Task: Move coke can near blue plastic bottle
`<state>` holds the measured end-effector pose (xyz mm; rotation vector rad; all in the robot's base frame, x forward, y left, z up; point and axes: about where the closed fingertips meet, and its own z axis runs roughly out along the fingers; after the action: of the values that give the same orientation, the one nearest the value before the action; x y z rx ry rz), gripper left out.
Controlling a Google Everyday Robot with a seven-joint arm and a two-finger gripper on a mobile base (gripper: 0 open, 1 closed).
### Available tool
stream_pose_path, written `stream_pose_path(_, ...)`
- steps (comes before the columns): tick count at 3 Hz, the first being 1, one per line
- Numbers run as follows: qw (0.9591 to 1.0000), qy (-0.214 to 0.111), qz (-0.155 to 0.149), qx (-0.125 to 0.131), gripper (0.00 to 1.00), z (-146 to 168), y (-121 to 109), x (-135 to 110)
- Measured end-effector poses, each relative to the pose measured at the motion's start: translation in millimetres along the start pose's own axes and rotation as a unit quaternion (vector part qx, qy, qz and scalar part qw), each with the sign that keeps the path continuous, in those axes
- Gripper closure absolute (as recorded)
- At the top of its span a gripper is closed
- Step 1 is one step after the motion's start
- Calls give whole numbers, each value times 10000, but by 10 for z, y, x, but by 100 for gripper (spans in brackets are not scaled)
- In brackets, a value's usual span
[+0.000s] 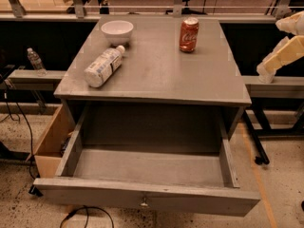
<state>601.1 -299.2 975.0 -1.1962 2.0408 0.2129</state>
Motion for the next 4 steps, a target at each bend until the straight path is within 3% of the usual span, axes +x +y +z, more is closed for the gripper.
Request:
stream_pose_path(1,9999,-100,47,-19,0,124,-28,-59)
stream_pose_path(3,9987,-495,84,-11,0,689,-241,-867)
stream_pose_path(4,9965,-728,403,65,0,1051,-352,-1188)
